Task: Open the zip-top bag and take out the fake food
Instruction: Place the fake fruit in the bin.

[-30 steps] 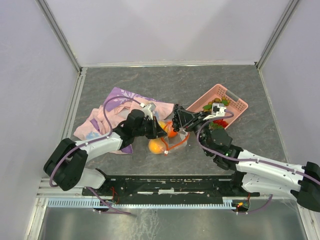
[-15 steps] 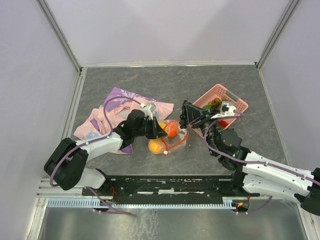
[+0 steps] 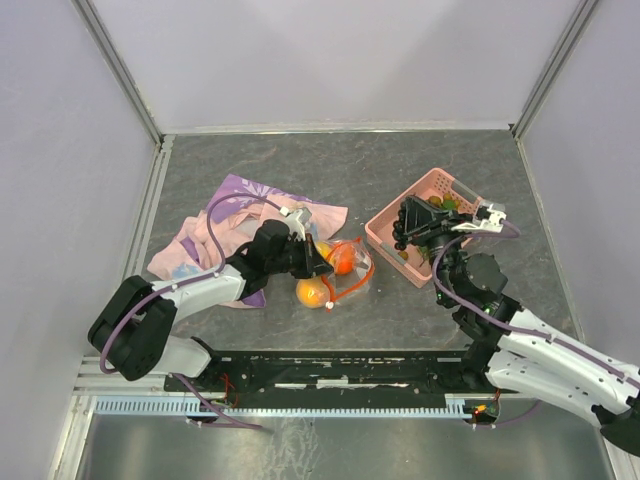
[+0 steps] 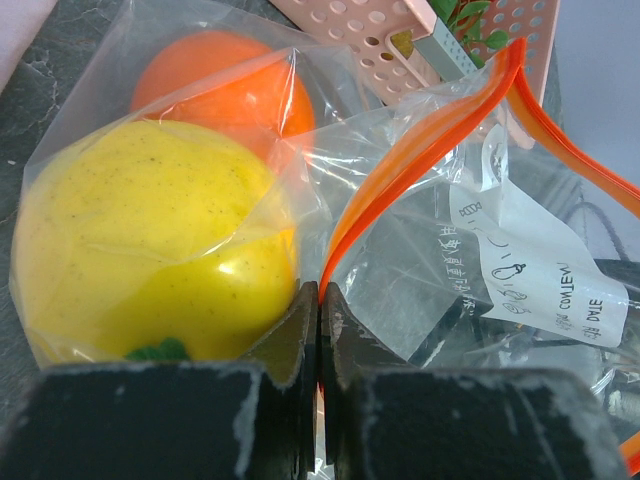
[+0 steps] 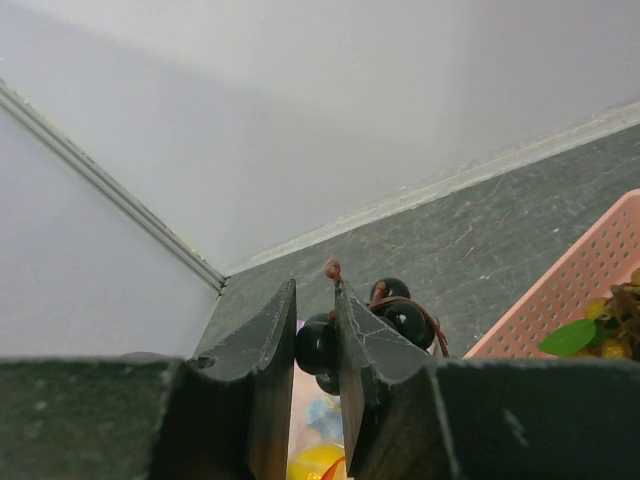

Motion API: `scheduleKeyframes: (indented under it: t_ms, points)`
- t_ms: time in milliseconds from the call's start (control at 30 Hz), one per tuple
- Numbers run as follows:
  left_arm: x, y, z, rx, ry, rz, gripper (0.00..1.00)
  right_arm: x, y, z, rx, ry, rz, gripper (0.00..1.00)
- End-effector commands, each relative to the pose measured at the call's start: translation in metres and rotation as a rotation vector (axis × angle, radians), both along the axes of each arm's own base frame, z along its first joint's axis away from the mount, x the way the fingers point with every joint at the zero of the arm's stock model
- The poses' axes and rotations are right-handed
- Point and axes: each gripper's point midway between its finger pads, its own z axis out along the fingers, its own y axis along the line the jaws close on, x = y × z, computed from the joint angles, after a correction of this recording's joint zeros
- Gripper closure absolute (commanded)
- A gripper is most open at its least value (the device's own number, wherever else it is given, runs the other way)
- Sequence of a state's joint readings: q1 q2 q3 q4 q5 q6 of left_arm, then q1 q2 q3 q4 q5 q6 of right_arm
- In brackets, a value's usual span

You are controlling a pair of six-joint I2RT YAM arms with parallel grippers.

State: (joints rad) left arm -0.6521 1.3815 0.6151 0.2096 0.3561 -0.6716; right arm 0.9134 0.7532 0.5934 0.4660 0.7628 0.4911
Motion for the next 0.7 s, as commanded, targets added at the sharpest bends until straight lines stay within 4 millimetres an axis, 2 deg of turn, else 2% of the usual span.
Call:
scheduleKeyframes:
  t_ms: [0,333,667]
  points:
    - [0.000,0.005,-0.006,0.040,-0.034,-0.016,0.97,0.001,-0.016,0.010,0.030,-0.014,-0.042,0.71]
    - [-0.001,0.006,-0.005,0.041,-0.035,-0.015,0.97,0.014,-0.045,-0.019,0.012,0.060,-0.149,0.70]
    - [-0.002,0.007,-0.006,0.044,-0.035,-0.017,0.97,0.028,-0.060,-0.060,-0.021,0.149,-0.222,0.70]
